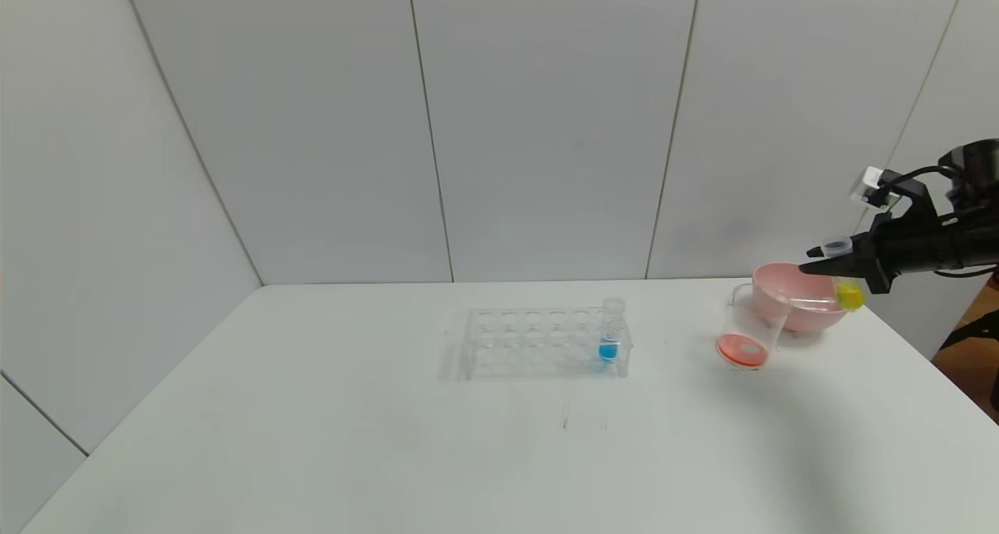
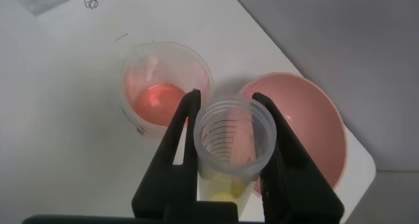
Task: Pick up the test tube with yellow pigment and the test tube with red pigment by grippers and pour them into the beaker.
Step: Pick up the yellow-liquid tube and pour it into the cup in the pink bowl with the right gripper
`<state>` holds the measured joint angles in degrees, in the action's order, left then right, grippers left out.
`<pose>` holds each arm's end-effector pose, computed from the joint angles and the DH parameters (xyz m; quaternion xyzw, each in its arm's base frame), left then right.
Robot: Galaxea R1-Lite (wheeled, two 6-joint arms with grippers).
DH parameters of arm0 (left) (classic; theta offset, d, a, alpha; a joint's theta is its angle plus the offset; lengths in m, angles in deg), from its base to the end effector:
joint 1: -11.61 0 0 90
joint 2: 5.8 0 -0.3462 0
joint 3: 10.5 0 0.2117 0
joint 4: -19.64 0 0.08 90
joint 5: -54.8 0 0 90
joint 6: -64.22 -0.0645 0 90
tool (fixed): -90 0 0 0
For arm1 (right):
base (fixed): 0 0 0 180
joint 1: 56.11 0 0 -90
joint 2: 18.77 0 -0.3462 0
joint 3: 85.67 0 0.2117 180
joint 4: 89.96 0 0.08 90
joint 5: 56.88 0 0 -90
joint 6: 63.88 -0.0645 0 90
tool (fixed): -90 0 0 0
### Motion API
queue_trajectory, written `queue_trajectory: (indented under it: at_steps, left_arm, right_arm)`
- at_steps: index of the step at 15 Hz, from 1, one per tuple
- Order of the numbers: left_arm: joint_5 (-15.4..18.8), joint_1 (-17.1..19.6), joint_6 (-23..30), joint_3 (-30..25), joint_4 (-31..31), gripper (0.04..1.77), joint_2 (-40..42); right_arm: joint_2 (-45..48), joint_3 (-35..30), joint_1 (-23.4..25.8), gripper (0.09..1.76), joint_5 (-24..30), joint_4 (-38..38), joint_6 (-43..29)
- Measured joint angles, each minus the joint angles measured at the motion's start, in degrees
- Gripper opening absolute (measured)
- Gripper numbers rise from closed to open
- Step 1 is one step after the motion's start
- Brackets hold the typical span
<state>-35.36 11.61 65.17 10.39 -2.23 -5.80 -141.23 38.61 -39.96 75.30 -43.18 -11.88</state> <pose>-0.0039 0.0002 0.0730 -0.0083 0.0085 0.0015 0.9999 0.4806 -0.0941 0.2085 -0.2272 0.2089 0.3334 0.8908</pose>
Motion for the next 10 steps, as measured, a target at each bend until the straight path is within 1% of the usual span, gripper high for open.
queue_trajectory:
  at_steps: [2, 4, 5, 8, 10]
  left_arm:
    - [0.0, 0.0, 0.0, 0.0, 0.0, 1.72, 0.0]
    - [0.0, 0.0, 0.0, 0.0, 0.0, 1.72, 0.0]
    - [0.0, 0.0, 0.0, 0.0, 0.0, 1.72, 0.0]
    - [0.0, 0.0, 0.0, 0.0, 0.0, 1.72, 0.0]
    - [0.0, 0.0, 0.0, 0.0, 0.0, 1.72, 0.0]
  right_arm:
    - [-0.9, 0.9, -1.0, 0.59, -2.5, -0.5, 1.8]
    - [-1.8, 2.0, -1.5, 0.59, -2.8, 0.5, 6.5]
    - [-2.2, 2.6, -1.5, 0.59, -2.9, 2.1, 7.6]
    - [-3.0, 6.2, -2.1, 0.59, -2.9, 7.4, 8.8]
    - [-3.8, 8.9, -2.9, 0.59, -2.6, 8.8, 9.2]
